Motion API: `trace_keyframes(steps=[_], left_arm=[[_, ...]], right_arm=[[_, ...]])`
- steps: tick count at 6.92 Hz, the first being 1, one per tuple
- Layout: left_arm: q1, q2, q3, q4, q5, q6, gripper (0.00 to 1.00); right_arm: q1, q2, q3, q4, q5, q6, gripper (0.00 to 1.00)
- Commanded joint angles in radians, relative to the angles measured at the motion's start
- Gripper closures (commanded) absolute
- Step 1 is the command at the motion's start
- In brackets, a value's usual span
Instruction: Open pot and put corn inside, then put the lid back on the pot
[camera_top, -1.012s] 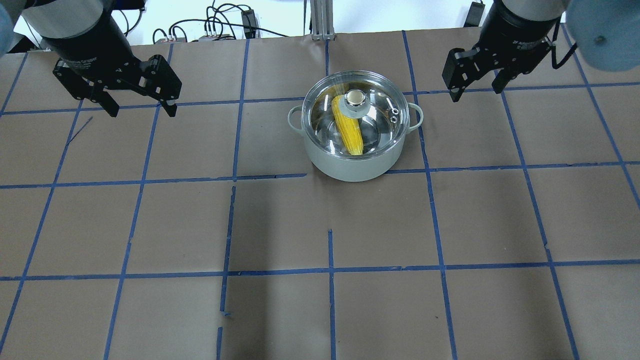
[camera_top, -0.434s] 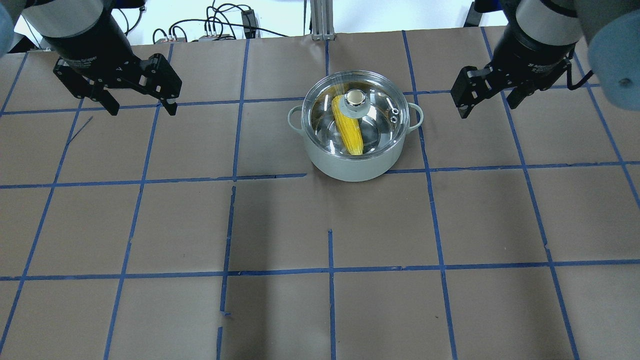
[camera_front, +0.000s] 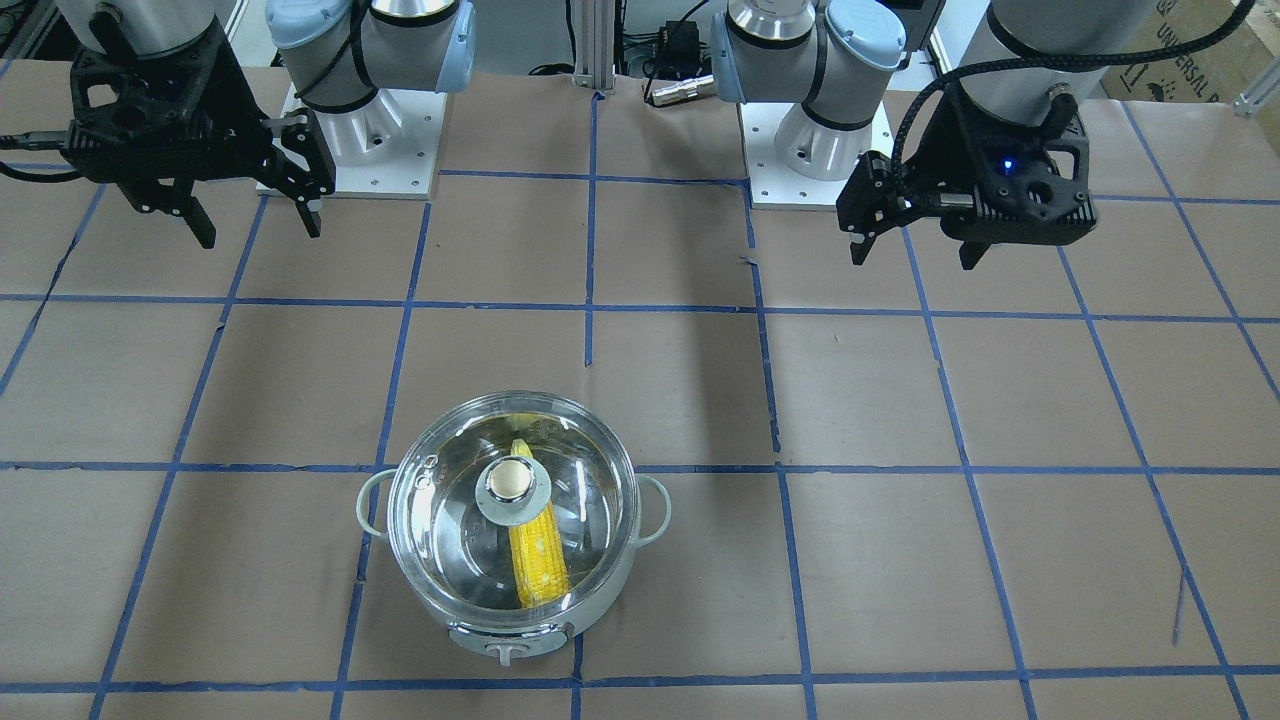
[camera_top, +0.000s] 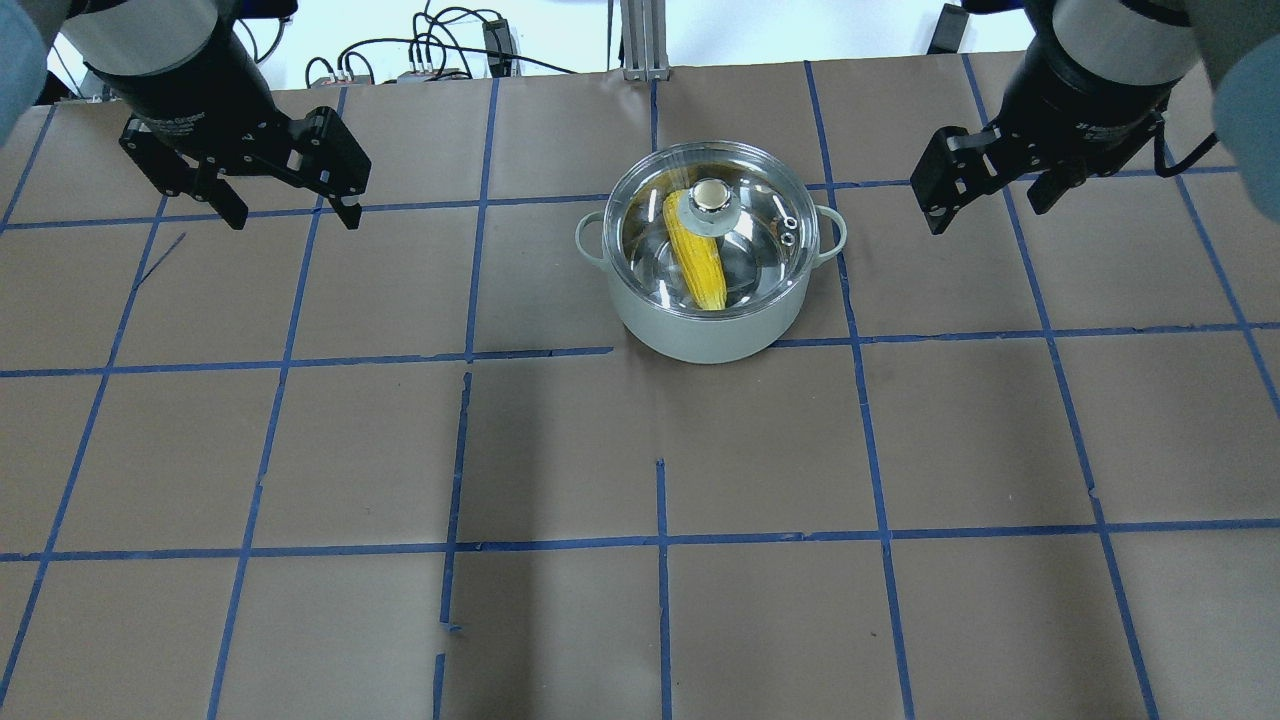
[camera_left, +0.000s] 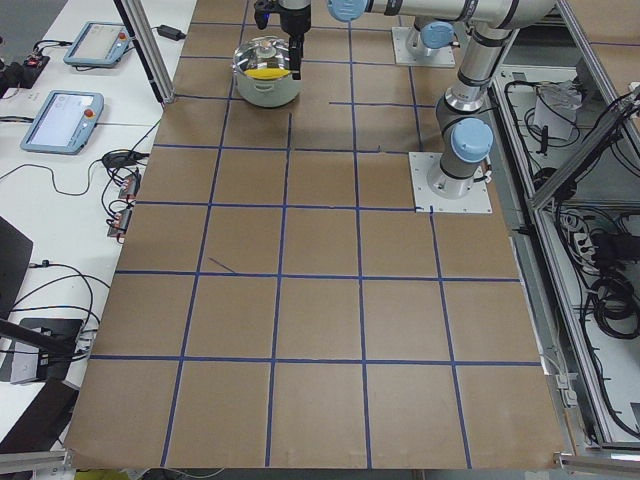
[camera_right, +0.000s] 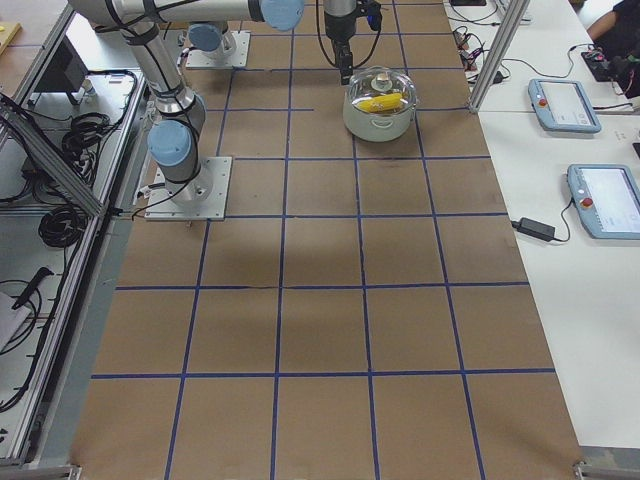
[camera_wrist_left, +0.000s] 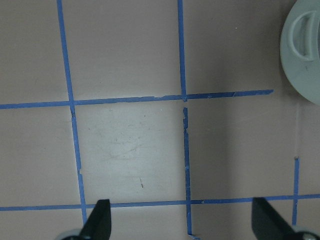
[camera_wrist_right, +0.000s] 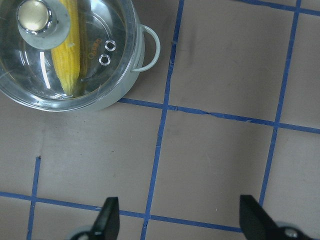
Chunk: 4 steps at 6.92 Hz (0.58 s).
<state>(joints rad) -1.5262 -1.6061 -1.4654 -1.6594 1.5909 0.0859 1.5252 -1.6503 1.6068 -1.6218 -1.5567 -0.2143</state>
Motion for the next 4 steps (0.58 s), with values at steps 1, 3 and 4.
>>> trace_keyframes(steps=[1, 3, 4], left_arm=[[0.0, 0.0, -0.004, 0.001, 0.0, 0.0, 0.0], [0.0, 0.005, -0.006, 0.001, 0.001, 0.0, 0.0], [0.0, 0.005, -0.006, 0.001, 0.001, -0.001, 0.0]], right_arm=[[0.0, 0.001, -0.005, 0.0, 0.003, 0.001, 0.14], [0.0, 0.001, -0.007, -0.001, 0.009, 0.001, 0.14], [0.0, 0.001, -0.007, -0.001, 0.007, 0.001, 0.14]])
